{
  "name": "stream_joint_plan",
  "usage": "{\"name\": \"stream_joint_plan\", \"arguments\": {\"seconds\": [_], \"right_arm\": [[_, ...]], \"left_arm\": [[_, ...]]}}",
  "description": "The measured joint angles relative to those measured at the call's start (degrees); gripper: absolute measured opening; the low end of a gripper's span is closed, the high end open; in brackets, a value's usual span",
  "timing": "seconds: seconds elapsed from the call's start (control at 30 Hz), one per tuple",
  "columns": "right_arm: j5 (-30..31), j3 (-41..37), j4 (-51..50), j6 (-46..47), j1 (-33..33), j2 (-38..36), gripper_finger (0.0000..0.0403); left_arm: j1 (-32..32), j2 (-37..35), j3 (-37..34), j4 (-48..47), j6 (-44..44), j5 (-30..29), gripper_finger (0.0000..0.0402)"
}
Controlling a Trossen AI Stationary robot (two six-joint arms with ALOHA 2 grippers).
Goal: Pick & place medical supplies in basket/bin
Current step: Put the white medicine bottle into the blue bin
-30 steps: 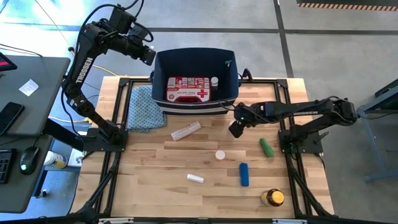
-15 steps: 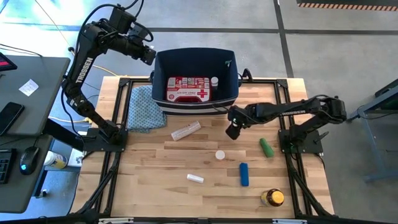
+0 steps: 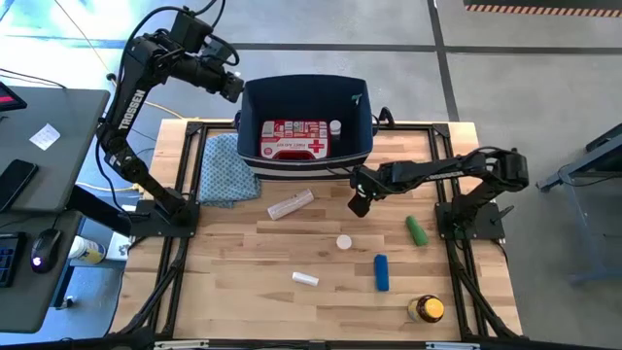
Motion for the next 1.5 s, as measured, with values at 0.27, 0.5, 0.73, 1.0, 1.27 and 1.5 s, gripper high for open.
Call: {"name": "stream_joint_plan", "arguments": {"seconds": [0.27,0.5,0.73,1.0,1.27,1.5], "right_arm": [[-0.9,0.0,0.2,1.5,0.0,0.0,0.0279],[-2.3,0.0,0.2,2.0,0.1,-0.2,0.0228],[-3.2,0.0,0.0,1.7,0.1,-1.6,0.0167],[-8.3,0.0,-1.6,2.5,0.1,-6.7,0.0162],[-17.9,0.0,1.9,3.9,0.1,-18.5,0.0155],[-18.5,0.1,20.1,8.2,0.0,-27.0,0.0157]], "left_arm": [[0.0,0.0,0.0,-0.8,0.0,0.0,0.006],[0.0,0.0,0.0,-1.6,0.0,0.1,0.006],[0.0,0.0,0.0,-1.9,0.0,0.1,0.006],[0.0,0.0,0.0,-2.6,-0.1,0.1,0.006],[0.0,0.0,0.0,-2.8,-0.1,0.1,0.006],[0.0,0.0,0.0,-2.3,-0.1,0.1,0.006]]}}
